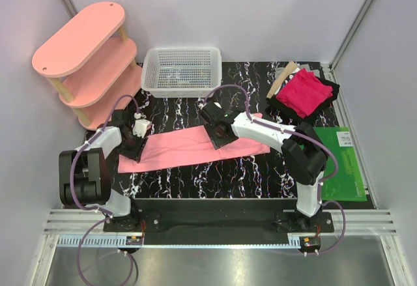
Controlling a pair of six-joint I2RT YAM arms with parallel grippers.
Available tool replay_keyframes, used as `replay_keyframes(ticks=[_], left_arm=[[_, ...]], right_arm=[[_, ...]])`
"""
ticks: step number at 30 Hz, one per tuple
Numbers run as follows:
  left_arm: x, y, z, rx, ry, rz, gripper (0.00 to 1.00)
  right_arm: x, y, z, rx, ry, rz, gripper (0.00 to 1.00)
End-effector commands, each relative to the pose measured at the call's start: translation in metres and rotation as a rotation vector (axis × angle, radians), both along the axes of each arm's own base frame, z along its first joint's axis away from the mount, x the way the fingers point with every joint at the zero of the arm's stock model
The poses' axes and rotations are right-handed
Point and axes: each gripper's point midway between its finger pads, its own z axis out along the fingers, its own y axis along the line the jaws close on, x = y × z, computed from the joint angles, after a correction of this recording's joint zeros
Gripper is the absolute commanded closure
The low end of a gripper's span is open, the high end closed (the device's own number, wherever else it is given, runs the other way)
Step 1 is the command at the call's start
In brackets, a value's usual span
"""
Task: Fold and stack the t-shirts
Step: Fold the tshirt
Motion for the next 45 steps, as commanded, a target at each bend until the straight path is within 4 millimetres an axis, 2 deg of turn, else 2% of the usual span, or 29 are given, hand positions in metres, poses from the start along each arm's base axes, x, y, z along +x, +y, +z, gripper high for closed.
replay_keyframes(ticks=[1, 9, 16, 21, 24, 28, 34, 41, 45], left_arm=[[-0.004, 0.007, -0.009, 0.024, 0.027, 0.009, 0.56], [-0.001, 0.006, -0.008, 0.014, 0.027, 0.018, 0.56], [0.001, 0.006, -0.007, 0.013, 0.025, 0.016, 0.56], [0.001, 0.007, -0.008, 0.018, 0.025, 0.014, 0.56], [0.000, 0.007, -0.008, 0.022, 0.028, 0.010, 0.56], [-0.002, 0.008, -0.010, 0.026, 0.033, 0.008, 0.56], [-0.005, 0.009, -0.014, 0.034, 0.041, 0.007, 0.56], [-0.008, 0.011, -0.016, 0.046, 0.046, -0.001, 0.56], [-0.010, 0.013, -0.017, 0.056, 0.050, -0.002, 0.56]], right_arm=[[0.000, 0.007, -0.001, 0.027, 0.002, 0.001, 0.45], [-0.013, 0.018, -0.009, 0.033, 0.032, 0.037, 0.46], [-0.025, 0.015, -0.025, 0.016, 0.065, 0.034, 0.47], [-0.026, 0.013, -0.035, 0.001, 0.077, 0.023, 0.63], [-0.025, 0.014, -0.033, 0.005, 0.070, 0.021, 0.71], [-0.017, 0.013, -0.017, -0.001, 0.026, 0.022, 0.75], [-0.003, 0.008, 0.014, -0.031, -0.057, 0.032, 0.75], [0.012, 0.001, 0.013, -0.061, -0.069, 0.021, 0.75], [0.032, -0.003, 0.011, -0.063, -0.076, 0.002, 0.79]])
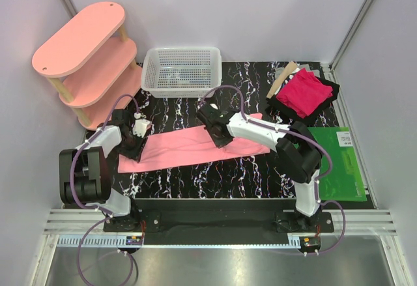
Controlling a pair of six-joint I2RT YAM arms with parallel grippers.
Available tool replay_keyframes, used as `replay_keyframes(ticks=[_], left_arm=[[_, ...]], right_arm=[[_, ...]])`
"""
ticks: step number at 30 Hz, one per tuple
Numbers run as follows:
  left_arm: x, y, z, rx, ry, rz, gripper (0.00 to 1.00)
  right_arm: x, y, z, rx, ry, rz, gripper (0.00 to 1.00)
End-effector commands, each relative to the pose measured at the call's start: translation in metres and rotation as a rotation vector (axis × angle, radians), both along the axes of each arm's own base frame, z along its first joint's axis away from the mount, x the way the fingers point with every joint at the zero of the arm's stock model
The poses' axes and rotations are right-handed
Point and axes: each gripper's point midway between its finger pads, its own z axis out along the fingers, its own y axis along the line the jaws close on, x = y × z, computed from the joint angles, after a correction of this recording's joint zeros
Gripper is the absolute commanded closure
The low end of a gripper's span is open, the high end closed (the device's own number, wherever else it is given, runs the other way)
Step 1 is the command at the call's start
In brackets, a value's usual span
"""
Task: Fold and stack the t-shirts
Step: Fold the tshirt
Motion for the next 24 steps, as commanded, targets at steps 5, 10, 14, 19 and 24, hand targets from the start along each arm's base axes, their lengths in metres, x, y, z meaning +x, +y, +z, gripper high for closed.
replay_keyframes(ticks=[5, 10, 14, 19, 24], left_arm=[[-0.012, 0.013, -0.018, 0.056, 0.043, -0.010, 0.56], [-0.015, 0.013, -0.019, 0.060, 0.047, -0.017, 0.56], [-0.018, 0.012, -0.020, 0.057, 0.054, -0.022, 0.56], [-0.020, 0.011, -0.022, 0.052, 0.060, -0.023, 0.56], [-0.021, 0.015, -0.021, 0.073, 0.048, -0.028, 0.56]], right_arm=[[0.070, -0.019, 0.011, 0.032, -0.057, -0.088, 0.82], [0.091, -0.012, 0.006, 0.059, -0.054, -0.090, 0.73], [0.102, -0.011, -0.006, 0.034, -0.056, -0.100, 0.70], [0.134, -0.014, 0.005, 0.065, -0.097, -0.142, 0.68], [0.128, -0.027, 0.039, 0.084, -0.128, -0.188, 0.26]])
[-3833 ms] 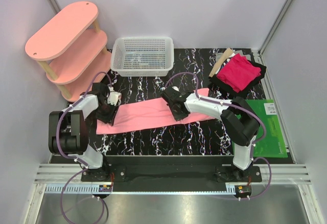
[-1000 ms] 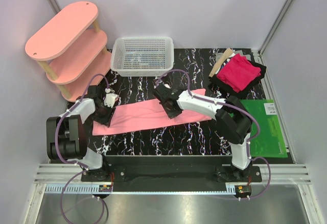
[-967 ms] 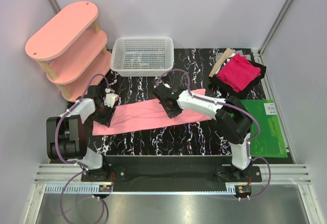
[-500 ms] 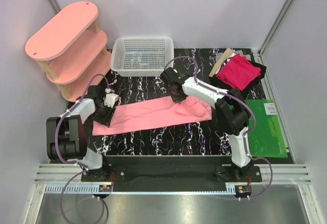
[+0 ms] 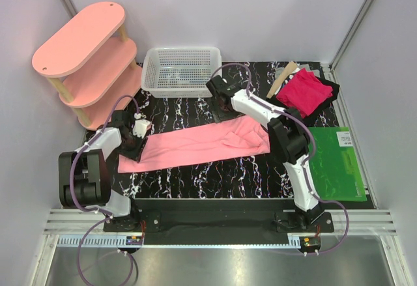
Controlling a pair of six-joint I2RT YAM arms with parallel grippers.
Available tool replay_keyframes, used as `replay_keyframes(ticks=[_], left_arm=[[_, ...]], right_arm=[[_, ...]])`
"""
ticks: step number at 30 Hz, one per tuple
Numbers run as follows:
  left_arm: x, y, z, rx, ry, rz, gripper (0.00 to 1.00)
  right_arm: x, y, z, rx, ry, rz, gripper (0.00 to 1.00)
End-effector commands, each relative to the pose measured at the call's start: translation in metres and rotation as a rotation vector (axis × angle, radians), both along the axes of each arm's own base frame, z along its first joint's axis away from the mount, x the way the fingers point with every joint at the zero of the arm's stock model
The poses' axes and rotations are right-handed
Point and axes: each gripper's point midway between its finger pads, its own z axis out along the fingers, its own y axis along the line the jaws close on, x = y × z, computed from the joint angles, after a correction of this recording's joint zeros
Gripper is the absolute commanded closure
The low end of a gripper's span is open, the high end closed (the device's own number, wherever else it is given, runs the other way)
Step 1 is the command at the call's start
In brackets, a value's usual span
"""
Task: Fold and stack the t-shirts
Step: Fold the tshirt
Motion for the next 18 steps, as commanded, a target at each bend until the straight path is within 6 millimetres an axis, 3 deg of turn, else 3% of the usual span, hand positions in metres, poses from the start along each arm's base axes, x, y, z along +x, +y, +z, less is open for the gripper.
replay_keyframes(ticks=[1, 2, 3, 4, 5, 7, 8, 13, 18], left_arm=[[-0.020, 0.015, -0.020, 0.071, 0.063, -0.014, 0.56], [-0.019, 0.014, -0.020, 0.067, 0.063, -0.016, 0.56], [-0.019, 0.015, -0.020, 0.067, 0.063, -0.013, 0.56], [-0.019, 0.013, -0.020, 0.059, 0.063, -0.015, 0.56], [-0.019, 0.012, -0.020, 0.056, 0.061, -0.016, 0.56], [-0.019, 0.012, -0.021, 0.052, 0.067, -0.015, 0.56], [-0.019, 0.012, -0.021, 0.052, 0.067, -0.014, 0.56], [-0.016, 0.014, -0.019, 0.063, 0.061, -0.011, 0.56], [-0.014, 0.016, -0.017, 0.073, 0.056, -0.004, 0.56]], right_arm=[[0.000, -0.016, 0.051, 0.049, -0.065, -0.046, 0.25], [-0.006, -0.021, 0.070, 0.084, -0.084, -0.058, 0.24], [-0.021, -0.029, 0.060, 0.092, -0.038, -0.069, 0.25], [-0.029, -0.032, 0.076, 0.127, -0.051, -0.070, 0.30], [-0.043, -0.040, 0.065, 0.120, -0.017, -0.072, 0.31], [-0.054, -0.044, 0.076, 0.152, -0.030, -0.070, 0.32], [-0.065, -0.048, 0.068, 0.150, -0.001, -0.071, 0.32], [-0.078, -0.048, 0.070, 0.190, 0.014, -0.058, 0.34], [-0.086, -0.042, 0.053, 0.213, 0.067, -0.036, 0.38]])
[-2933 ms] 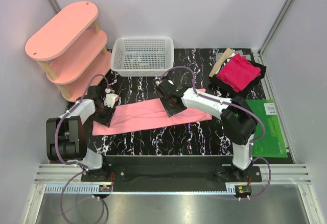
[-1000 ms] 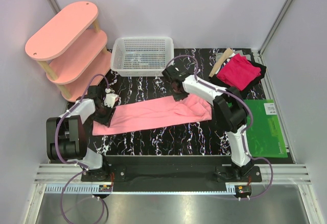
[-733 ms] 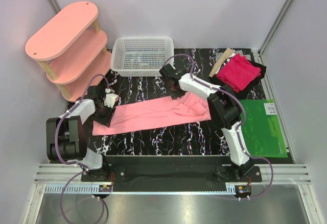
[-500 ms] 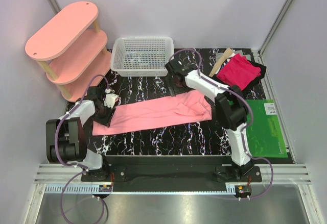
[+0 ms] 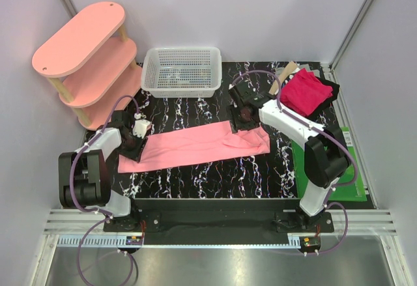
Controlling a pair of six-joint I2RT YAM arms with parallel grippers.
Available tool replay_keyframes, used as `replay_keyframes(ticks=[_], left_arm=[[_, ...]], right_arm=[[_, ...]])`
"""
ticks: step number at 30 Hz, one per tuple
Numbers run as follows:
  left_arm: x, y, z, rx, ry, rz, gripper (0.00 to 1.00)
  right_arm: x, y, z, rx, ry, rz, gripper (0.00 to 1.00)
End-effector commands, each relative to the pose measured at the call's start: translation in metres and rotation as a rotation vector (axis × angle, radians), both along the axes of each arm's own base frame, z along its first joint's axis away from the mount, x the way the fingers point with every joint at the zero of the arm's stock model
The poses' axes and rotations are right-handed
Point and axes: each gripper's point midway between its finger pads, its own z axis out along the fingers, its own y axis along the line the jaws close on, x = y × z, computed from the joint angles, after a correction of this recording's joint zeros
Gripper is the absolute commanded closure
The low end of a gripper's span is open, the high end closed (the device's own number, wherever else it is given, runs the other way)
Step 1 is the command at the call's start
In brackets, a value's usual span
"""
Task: Fold and stack the t-shirts
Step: Fold the tshirt
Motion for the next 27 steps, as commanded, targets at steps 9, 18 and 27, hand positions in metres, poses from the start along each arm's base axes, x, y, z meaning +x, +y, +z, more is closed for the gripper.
replay_keyframes(ticks=[9, 18, 27], left_arm=[[-0.016, 0.018, -0.015, 0.083, 0.071, 0.000, 0.56], [-0.017, 0.017, -0.016, 0.080, 0.077, 0.002, 0.57], [-0.017, 0.019, -0.017, 0.089, 0.079, -0.004, 0.57]], right_arm=[[-0.004, 0.009, -0.050, 0.035, 0.075, 0.017, 0.42], [0.002, 0.008, -0.067, 0.046, 0.099, 0.011, 0.48], [-0.002, 0.009, -0.063, 0.069, 0.104, -0.001, 1.00]])
